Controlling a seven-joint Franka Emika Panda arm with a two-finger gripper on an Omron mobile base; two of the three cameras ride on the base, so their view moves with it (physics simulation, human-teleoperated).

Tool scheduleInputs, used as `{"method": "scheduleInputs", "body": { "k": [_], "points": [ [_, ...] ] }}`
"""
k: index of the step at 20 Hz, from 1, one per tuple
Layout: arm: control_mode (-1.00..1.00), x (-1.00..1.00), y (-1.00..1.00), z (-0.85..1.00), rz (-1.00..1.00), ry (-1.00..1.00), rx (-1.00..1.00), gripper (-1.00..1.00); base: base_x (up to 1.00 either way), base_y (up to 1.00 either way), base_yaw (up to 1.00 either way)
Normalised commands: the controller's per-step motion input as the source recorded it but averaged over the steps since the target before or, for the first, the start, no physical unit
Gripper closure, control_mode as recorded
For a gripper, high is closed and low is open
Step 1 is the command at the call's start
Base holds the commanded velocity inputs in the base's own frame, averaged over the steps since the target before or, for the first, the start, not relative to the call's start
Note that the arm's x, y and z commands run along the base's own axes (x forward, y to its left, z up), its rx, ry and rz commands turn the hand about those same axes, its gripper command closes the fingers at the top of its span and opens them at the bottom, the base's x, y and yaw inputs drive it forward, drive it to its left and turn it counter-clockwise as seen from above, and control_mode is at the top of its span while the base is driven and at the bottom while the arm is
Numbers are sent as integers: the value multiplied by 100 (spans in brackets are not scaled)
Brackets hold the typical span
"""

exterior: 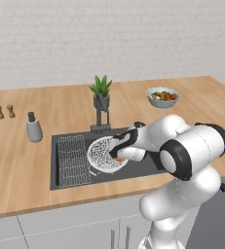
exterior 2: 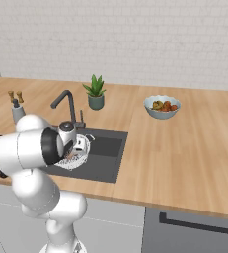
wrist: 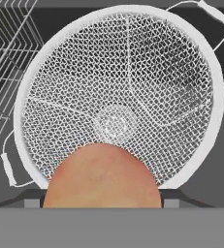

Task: Put the colander in the sink, put the peach in the colander, and turn on the sink faucet and pour water over the colander.

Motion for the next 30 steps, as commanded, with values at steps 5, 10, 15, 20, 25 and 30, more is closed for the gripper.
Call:
{"method": "scheduleInputs", "body": {
  "k": [5,10,15,20,25,30],
  "points": [
    [-100,0,0,-5,0,0,0,100,0,0,0],
    [-100,0,2,0,0,0,0,-100,0,0,0],
    [-100,0,8,0,0,0,0,-100,0,0,0],
    [-100,0,3,0,0,0,0,-100,0,0,0],
    [-100,0,3,0,0,0,0,-100,0,0,0],
    [-100,0,1,2,0,0,0,-100,0,0,0]
  ]
}}
